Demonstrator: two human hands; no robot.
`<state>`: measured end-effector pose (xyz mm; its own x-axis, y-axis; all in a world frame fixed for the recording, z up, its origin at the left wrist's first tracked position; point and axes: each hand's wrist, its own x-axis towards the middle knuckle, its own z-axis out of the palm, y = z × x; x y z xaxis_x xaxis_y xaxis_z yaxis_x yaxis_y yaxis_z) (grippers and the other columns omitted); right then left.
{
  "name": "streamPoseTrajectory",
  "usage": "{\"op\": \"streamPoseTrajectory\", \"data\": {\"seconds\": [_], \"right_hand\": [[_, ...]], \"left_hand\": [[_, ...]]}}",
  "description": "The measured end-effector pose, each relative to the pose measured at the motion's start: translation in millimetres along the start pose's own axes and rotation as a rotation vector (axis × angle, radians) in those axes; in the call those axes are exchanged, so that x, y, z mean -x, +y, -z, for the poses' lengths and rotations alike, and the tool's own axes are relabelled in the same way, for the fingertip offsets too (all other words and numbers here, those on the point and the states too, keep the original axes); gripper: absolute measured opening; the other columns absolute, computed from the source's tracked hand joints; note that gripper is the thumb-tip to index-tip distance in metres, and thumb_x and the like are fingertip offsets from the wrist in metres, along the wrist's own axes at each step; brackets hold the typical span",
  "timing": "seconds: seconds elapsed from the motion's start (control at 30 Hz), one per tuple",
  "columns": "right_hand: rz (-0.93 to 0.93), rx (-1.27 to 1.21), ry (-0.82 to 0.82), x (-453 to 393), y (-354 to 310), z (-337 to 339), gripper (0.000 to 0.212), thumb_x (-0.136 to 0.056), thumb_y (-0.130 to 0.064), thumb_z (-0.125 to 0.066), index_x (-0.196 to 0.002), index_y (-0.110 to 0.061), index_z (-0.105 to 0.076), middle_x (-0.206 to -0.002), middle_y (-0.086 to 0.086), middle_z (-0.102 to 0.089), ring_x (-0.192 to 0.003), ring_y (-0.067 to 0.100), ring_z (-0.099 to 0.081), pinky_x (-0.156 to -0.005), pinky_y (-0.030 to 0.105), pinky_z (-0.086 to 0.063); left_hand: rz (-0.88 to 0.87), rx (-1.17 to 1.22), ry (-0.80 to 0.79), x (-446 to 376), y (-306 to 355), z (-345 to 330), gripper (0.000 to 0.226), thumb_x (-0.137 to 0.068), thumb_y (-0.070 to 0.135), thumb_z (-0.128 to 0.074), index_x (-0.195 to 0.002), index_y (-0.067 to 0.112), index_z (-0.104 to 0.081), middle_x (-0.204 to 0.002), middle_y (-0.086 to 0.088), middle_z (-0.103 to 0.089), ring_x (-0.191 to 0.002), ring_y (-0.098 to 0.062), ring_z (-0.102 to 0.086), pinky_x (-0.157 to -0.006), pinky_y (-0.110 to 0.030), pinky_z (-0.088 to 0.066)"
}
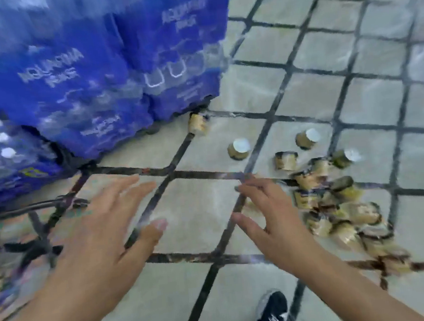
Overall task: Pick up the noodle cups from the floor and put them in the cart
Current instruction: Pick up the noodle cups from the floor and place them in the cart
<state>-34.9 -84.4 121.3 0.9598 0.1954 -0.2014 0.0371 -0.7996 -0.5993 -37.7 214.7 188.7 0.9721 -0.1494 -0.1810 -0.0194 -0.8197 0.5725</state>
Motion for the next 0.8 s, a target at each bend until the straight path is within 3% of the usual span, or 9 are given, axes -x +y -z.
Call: {"op": "streamPoseTrajectory", "data": {"seconds": [0.13,0.33,0.57,0.7,0.8], "right_hand": [[-0.254,0.083,-0.032,62,148,69,0.054,-0.104,-0.057,-0.05,-0.153,-0.035,-0.044,-0.154,-0.013,-0.036,-0.143,0.016,-0.035,-0.115,0.037,-0.038],[-0.598,0.106,-0.095,117,324,103,0.068,-0.1,-0.055,-0.058,-0.161,-0.035,-0.033,-0.163,-0.003,-0.034,-0.148,0.025,-0.031,-0.118,0.043,-0.036],[-0.904,-0.021,-0.154,112,463,29,0.079,-0.094,-0.055,-0.066,-0.16,-0.03,-0.03,-0.155,0.006,-0.037,-0.14,0.034,-0.039,-0.107,0.049,-0.047],[-0.991,-0.067,-0.167,75,532,-34,0.08,-0.09,-0.058,-0.068,-0.157,-0.031,-0.032,-0.154,0.009,-0.035,-0.137,0.037,-0.042,-0.102,0.052,-0.05],[-1.01,-0.085,-0.146,43,577,-80,0.088,-0.088,-0.059,-0.07,-0.16,-0.034,-0.025,-0.164,0.009,-0.024,-0.143,0.039,-0.038,-0.106,0.053,-0.05]], "left_hand": [[-0.063,-0.08,-0.201,-66,100,-121,0.072,-0.089,0.078,-0.042,-0.152,0.044,-0.041,-0.163,0.018,-0.028,-0.15,-0.009,-0.028,-0.119,-0.031,-0.026],[-0.122,-0.167,-0.413,-139,195,-282,0.073,-0.093,0.06,-0.064,-0.157,0.036,-0.038,-0.167,0.005,-0.025,-0.153,-0.019,-0.025,-0.12,-0.04,-0.031],[-0.206,-0.534,-0.661,-217,187,-442,0.093,-0.08,0.066,-0.068,-0.159,0.036,-0.03,-0.168,-0.008,-0.025,-0.153,-0.031,-0.025,-0.118,-0.049,-0.036],[-0.279,-0.752,-0.767,-265,149,-538,0.1,-0.076,0.07,-0.067,-0.16,0.041,-0.02,-0.17,-0.008,-0.012,-0.158,-0.032,-0.01,-0.12,-0.061,-0.027],[-0.389,-0.892,-0.824,-286,119,-605,0.104,-0.077,0.071,-0.066,-0.162,0.042,-0.012,-0.171,-0.012,-0.002,-0.159,-0.036,-0.001,-0.12,-0.067,-0.021]]}}
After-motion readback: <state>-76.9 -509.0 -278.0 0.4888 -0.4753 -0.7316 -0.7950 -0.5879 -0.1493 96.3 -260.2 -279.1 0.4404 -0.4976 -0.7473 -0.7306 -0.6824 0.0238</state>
